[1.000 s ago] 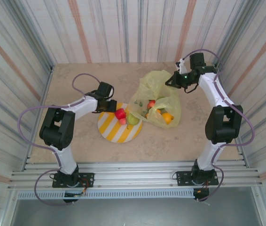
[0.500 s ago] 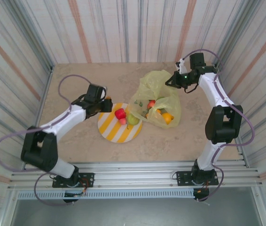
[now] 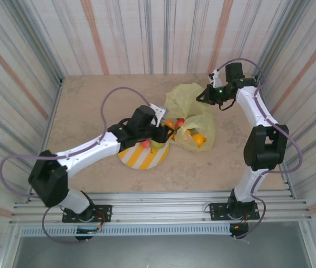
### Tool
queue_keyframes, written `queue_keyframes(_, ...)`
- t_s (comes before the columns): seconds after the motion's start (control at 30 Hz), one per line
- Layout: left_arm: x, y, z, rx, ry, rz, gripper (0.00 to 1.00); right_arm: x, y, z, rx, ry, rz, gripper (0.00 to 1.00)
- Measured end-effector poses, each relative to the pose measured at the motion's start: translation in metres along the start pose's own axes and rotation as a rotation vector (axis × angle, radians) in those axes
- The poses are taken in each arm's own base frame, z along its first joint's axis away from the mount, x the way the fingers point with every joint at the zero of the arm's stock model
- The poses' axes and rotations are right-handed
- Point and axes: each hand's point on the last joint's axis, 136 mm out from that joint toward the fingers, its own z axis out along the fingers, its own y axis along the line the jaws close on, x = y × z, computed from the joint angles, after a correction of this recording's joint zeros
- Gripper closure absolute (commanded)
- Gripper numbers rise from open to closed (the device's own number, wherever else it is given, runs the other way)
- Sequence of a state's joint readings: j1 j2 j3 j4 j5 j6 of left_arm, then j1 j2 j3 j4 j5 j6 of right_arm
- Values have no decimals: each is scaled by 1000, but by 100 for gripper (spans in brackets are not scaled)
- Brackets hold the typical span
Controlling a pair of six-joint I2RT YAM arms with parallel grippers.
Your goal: Place the fruits into the plastic bag
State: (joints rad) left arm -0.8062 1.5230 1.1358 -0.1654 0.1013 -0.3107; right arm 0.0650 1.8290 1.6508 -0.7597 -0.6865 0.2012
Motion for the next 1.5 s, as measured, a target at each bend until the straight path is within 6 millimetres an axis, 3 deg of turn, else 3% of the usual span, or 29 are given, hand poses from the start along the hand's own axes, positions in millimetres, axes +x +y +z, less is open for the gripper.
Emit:
queue_keyframes(0.5, -32, -7, 94, 13, 17, 50, 34, 0, 1, 0, -1, 1, -1, 100)
queue_keyframes(0.8, -33, -5, 143, 5, 28, 43, 32, 0, 1, 1, -1, 2, -2, 100)
queue_keyframes(0.97, -32, -6, 154, 8, 32, 43, 25, 0, 1, 0, -1, 1, -1, 100)
queue_keyframes(1.27, -28, -5, 153, 2, 54, 49, 18, 0, 1, 0, -1, 1, -1, 100)
queue_keyframes(1.5, -32, -8, 133, 1, 47, 65, 14, 0, 0, 0, 0, 0, 0, 100)
